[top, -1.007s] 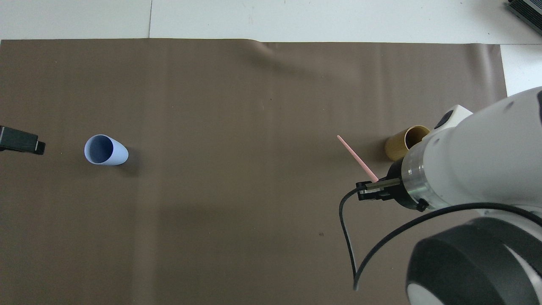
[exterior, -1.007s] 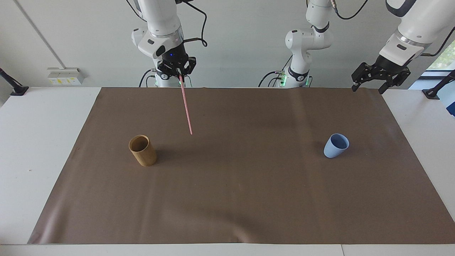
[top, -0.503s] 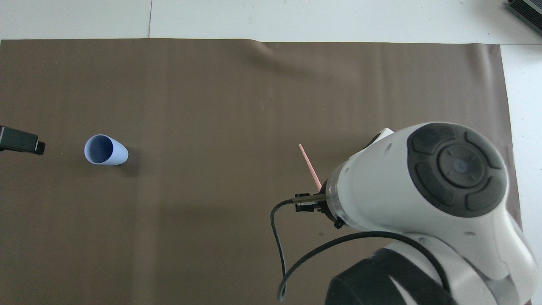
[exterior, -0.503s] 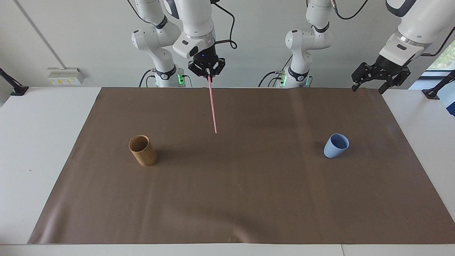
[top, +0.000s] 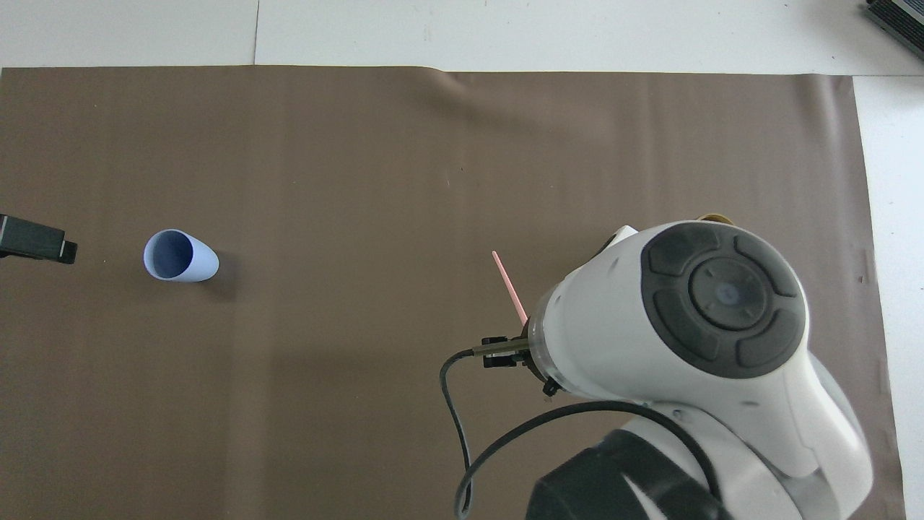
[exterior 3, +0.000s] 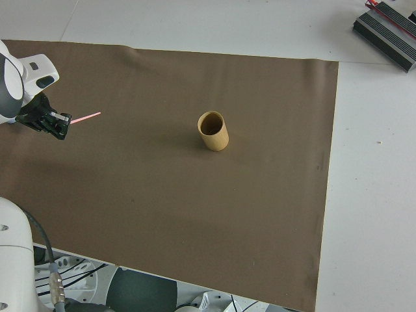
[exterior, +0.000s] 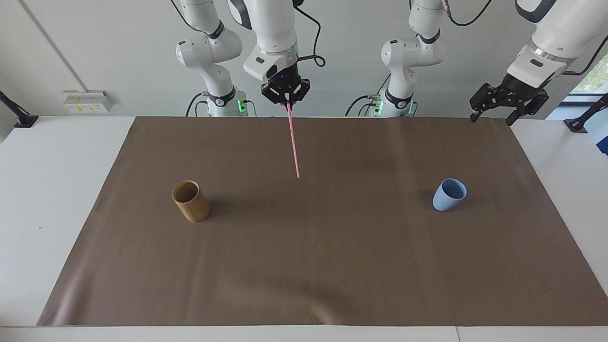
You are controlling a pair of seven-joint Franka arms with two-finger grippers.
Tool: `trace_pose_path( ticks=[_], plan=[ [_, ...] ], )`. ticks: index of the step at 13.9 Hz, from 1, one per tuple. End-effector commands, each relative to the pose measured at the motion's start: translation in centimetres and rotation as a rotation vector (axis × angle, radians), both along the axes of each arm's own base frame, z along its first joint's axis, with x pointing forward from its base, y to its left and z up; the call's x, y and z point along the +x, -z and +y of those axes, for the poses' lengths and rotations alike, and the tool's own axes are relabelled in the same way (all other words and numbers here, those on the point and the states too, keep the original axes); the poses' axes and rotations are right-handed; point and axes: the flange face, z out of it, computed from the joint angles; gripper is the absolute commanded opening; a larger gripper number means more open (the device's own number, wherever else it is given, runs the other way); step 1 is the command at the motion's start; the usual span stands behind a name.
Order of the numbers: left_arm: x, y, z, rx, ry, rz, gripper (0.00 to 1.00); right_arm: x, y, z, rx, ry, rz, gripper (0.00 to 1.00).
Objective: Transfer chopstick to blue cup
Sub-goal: 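Carry the pink straw with the right gripper toward the table center, then grasp the light blue cup with the left gripper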
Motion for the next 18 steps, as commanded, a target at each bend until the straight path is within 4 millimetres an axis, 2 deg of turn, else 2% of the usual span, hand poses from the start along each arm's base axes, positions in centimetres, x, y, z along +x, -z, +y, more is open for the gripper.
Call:
trace_pose_path(
  ticks=[1,3,6,9,13,18],
  plan=[
    [-0.8,-0.1,0.2,-0.012,-0.004,-0.002,1.0,0.0,0.1,-0.1,0.021,0.006,0.008,0.0],
    [-0.8,-0.1,0.2,-0.012,-0.003,-0.002,1.0,0.0,0.2,-0.1,0.019,0.004,0.01,0.0],
    [-1.7,-0.1,-1.3,-0.011,0.025,0.05,1.0,-0.1,0.2,-0.1,0.018,0.001,0.012,0.0],
    [-1.7,0.4,-0.5,-0.01,0.007,0.043,1.0,-0.1,0.3,-0.1,0.016,0.0,0.015,0.0],
    [-0.1,6.3,0.5,-0.012,-0.001,0.008,1.0,-0.1,0.3,-0.1,0.016,0.0,0.016,0.0],
    [0.8,15.0,5.4,-0.01,-0.021,-0.027,1.0,-0.1,0.3,-0.1,0.016,0.0,0.016,0.0]
  ],
)
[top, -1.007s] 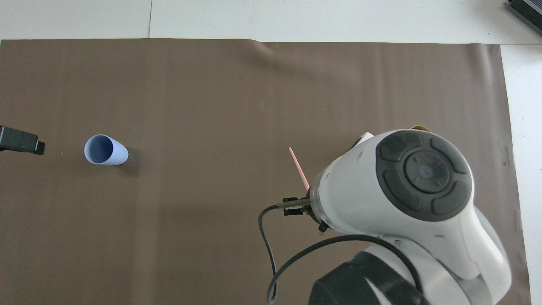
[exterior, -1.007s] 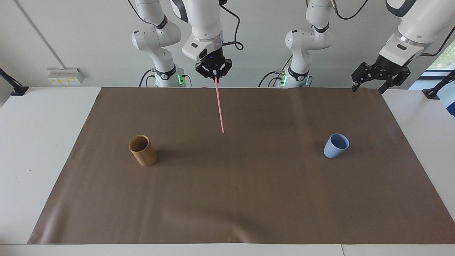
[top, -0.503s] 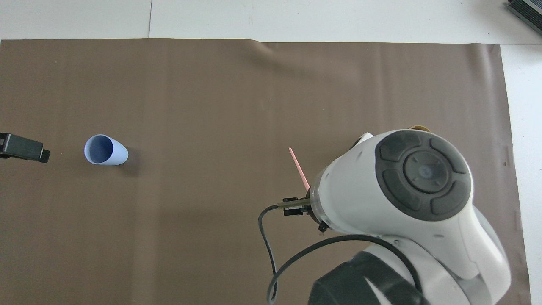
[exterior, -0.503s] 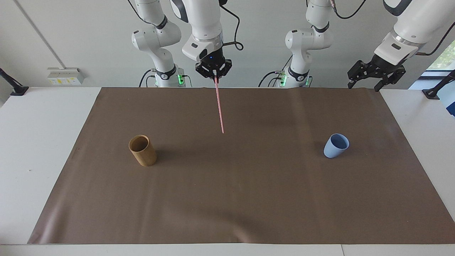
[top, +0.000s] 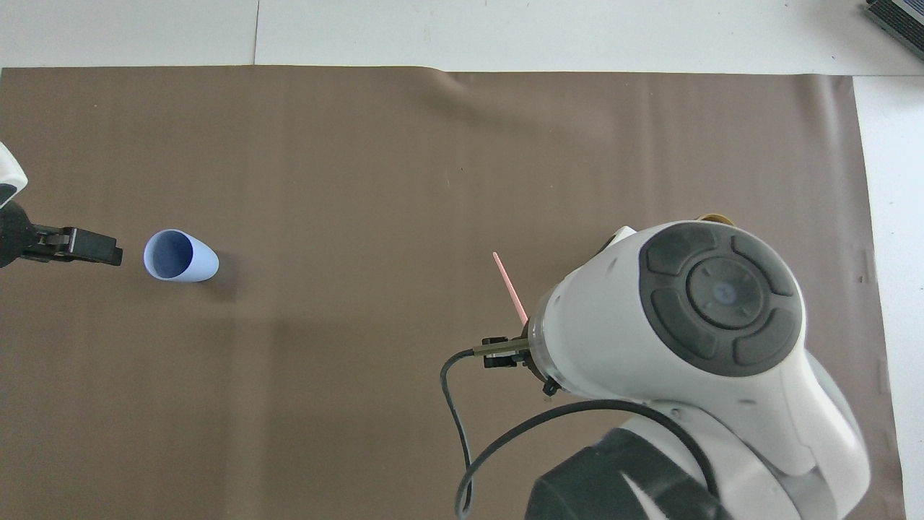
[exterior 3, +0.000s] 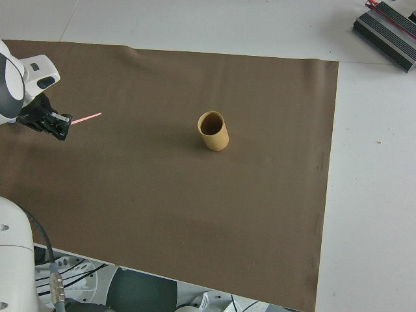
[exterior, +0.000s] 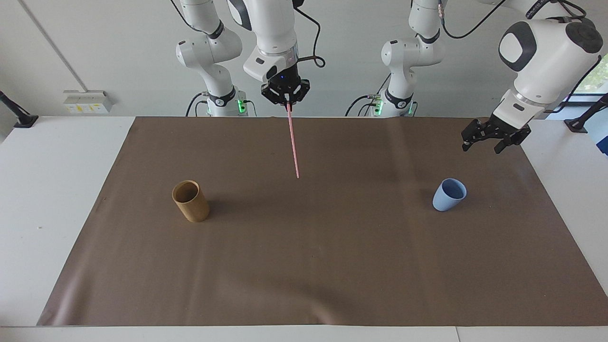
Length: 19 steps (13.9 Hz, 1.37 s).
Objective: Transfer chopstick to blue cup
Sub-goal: 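Grasp the light blue cup with the left gripper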
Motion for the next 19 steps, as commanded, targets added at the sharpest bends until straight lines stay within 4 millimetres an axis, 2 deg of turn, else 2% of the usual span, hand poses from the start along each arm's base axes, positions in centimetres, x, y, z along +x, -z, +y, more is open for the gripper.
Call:
trace_pose_path(
  ticks=[1,4,5,9,12,13,14,16,17,19],
  plan=[
    [-0.3,4.6,2.2,-0.007,0.014,-0.019,1.0,-0.1,0.2,-0.1,0.018,0.0,0.013,0.0],
    [1.4,10.5,3.3,-0.005,0.034,-0.029,1.0,-0.1,0.2,-0.1,0.018,0.0,0.013,0.0],
    [1.7,11.7,3.8,-0.008,0.024,-0.029,1.0,-0.1,0.2,-0.1,0.018,0.0,0.013,0.0],
    [2.7,15.1,3.1,-0.025,0.003,-0.081,1.0,-0.1,0.2,-0.1,0.018,0.0,0.013,0.0],
    [2.0,16.0,2.6,-0.056,-0.022,-0.064,1.0,-0.1,0.2,-0.1,0.018,0.0,0.013,0.0],
    [1.8,16.2,2.3,-0.058,-0.028,-0.056,0.89,-0.1,0.2,-0.1,0.018,0.0,0.013,0.0],
    [1.7,16.5,1.6,-0.059,-0.026,-0.049,0.68,-0.1,0.2,-0.1,0.018,0.0,0.013,0.0],
    [1.6,16.4,0.7,-0.06,-0.032,-0.042,0.17,-0.1,0.2,-0.1,0.018,0.0,0.013,0.0],
    [1.6,16.4,0.8,-0.061,-0.038,-0.039,0.0,-0.1,0.2,-0.1,0.018,0.0,0.013,0.0],
    [1.5,16.5,0.9,-0.061,-0.041,-0.033,0.0,-0.1,0.2,-0.1,0.018,0.0,0.013,0.0]
  ],
)
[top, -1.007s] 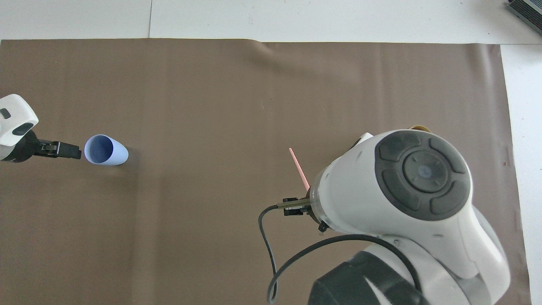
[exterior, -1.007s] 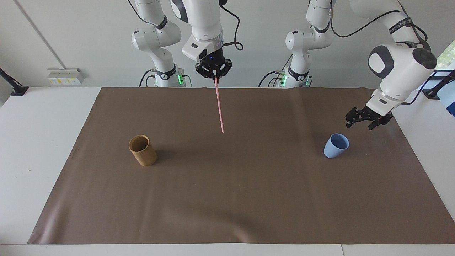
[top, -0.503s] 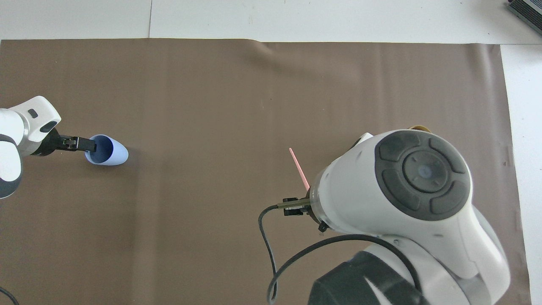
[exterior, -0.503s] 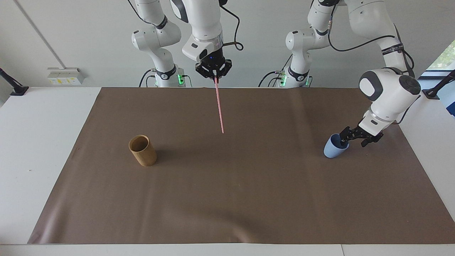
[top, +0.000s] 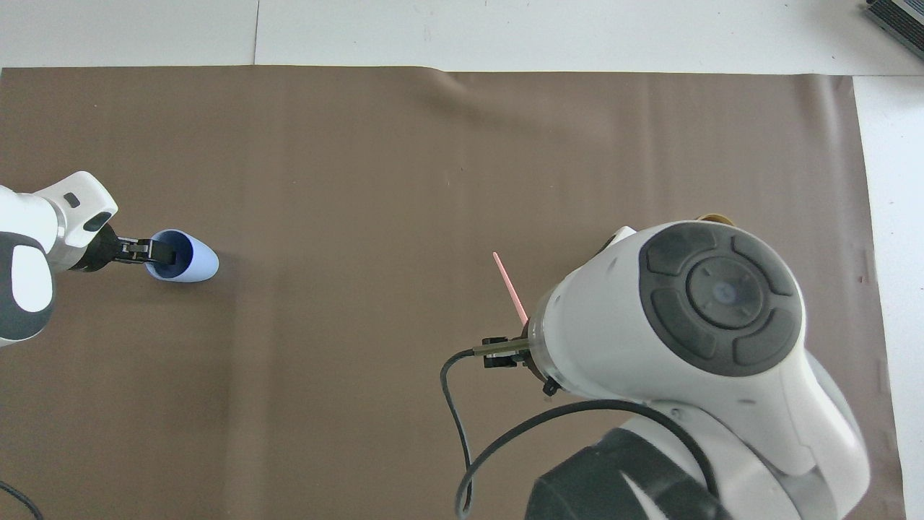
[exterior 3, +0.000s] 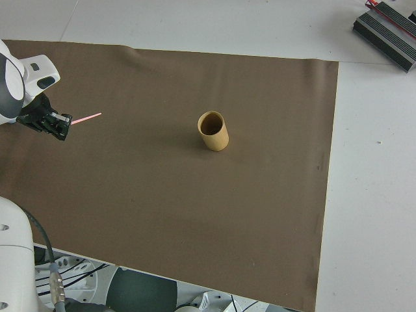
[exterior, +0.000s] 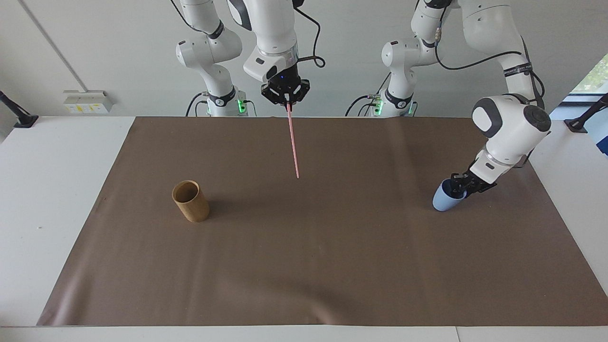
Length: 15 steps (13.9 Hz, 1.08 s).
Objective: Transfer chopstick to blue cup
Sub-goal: 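Grasp the light blue cup with the left gripper, then move the blue cup with the left gripper under the held straw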
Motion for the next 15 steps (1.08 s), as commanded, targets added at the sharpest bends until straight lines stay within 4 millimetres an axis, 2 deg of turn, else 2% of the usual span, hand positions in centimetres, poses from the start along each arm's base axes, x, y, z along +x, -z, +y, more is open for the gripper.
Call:
trace_pose_path(
  ticks=[1,2,4,6,9,12,14,15],
  plan=[
    [-0.8,-0.3,-0.1,-0.017,-0.022,0.002,0.0,-0.1,0.1,-0.1,0.018,0.0,0.012,0.0],
    [-0.9,-0.8,-0.3,-0.033,-0.025,0.011,0.0,-0.1,0.1,-0.1,0.018,0.0,0.012,0.0],
    [-1.3,-3.7,-1.3,-0.041,-0.018,-0.007,0.0,-0.1,0.1,-0.1,0.019,0.0,0.011,0.0],
    [-2.0,-5.0,-7.0,-0.045,0.0,0.012,0.0,-0.1,0.1,-0.1,0.019,0.0,0.011,0.0],
    [-3.0,-5.1,-17.8,-0.052,-0.059,-0.006,0.0,-0.1,0.1,-0.1,0.019,0.0,0.011,0.0],
    [-5.2,-3.8,-29.1,-0.075,-0.108,-0.026,0.0,-0.2,0.1,-0.1,0.018,0.0,0.012,0.0],
    [-7.5,-3.1,-35.5,-0.08,-0.158,-0.005,0.0,-0.1,0.1,-0.1,0.019,0.0,0.011,0.0],
    [-8.4,-2.8,-38.1,-0.084,-0.162,-0.002,0.0,-0.2,0.1,-0.1,0.018,0.0,0.012,0.0]
  ],
)
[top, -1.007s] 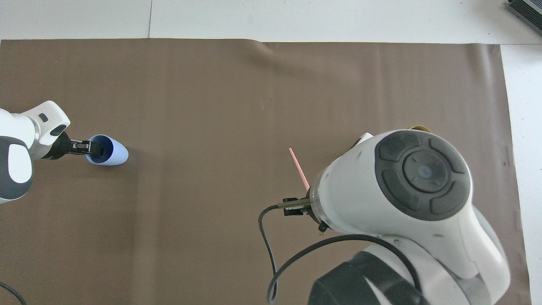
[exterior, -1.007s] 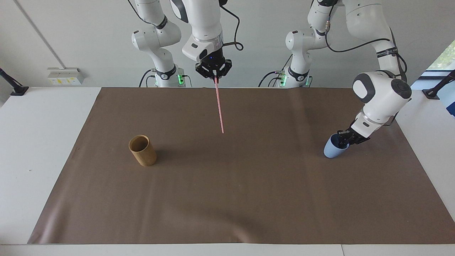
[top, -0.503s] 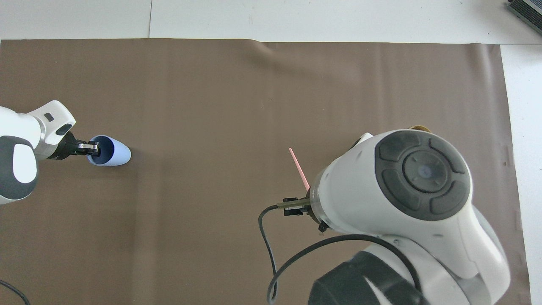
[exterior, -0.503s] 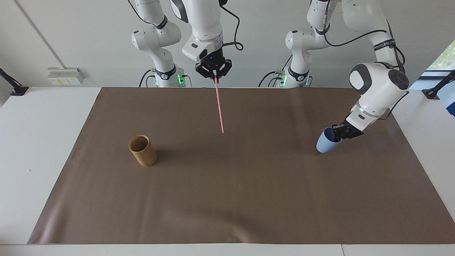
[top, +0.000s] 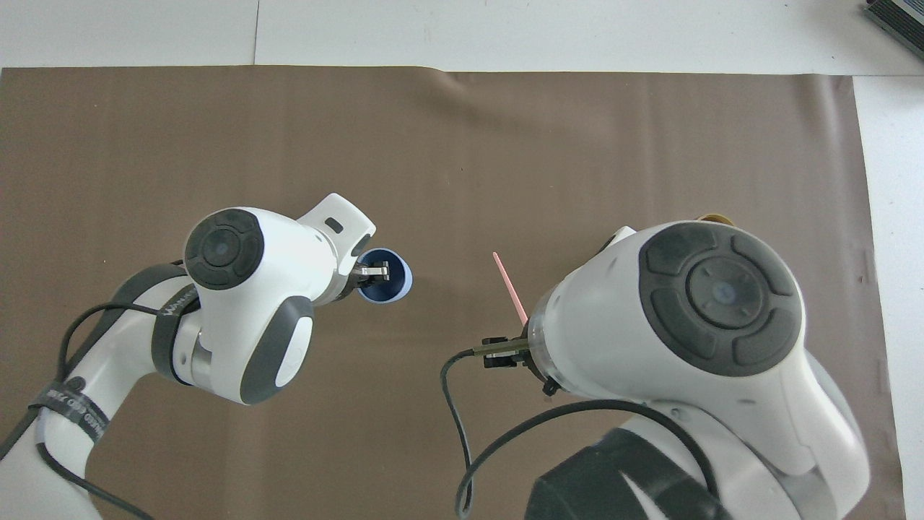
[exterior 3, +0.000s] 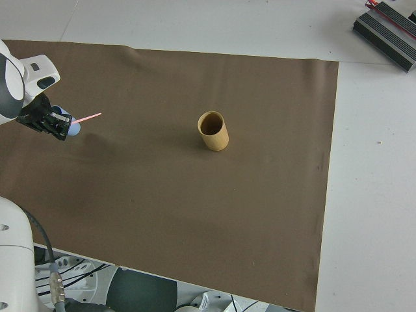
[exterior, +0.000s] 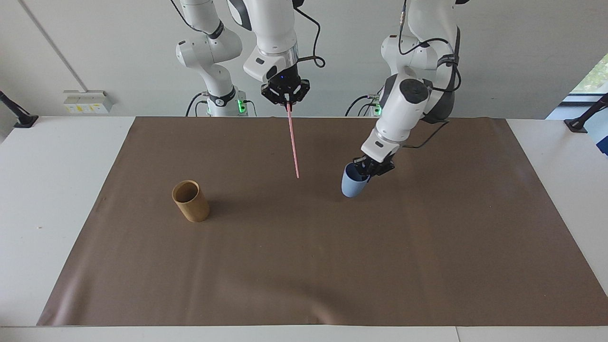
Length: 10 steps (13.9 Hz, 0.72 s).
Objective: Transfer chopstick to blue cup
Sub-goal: 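Move the blue cup with the left gripper under the held straw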
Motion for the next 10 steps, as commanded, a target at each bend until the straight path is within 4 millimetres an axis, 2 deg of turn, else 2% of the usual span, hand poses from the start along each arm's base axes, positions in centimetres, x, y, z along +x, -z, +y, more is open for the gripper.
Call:
trace_pose_path(
  ticks=[1,4,7,8,10],
  plan=[
    [-1.2,0.5,-5.3,-0.021,-0.041,-0.007,0.0,-0.3,0.1,-0.2,0.014,-0.001,0.017,0.0],
    [-2.8,1.1,-8.6,-0.031,-0.001,-0.008,0.0,-0.4,-0.1,-0.9,0.002,-0.004,0.031,0.0],
    [-2.8,1.7,-8.9,-0.028,0.009,0.001,0.0,-0.1,-0.5,-2.3,0.003,-0.031,0.037,0.0],
    [-3.0,1.8,-8.8,-0.022,0.017,0.008,0.2,0.1,-0.5,-2.6,0.003,-0.039,0.039,0.0],
    [-2.9,1.9,-8.6,-0.022,0.018,0.007,0.5,0.2,-0.5,-3.0,0.006,-0.039,0.041,0.0]
  ],
)
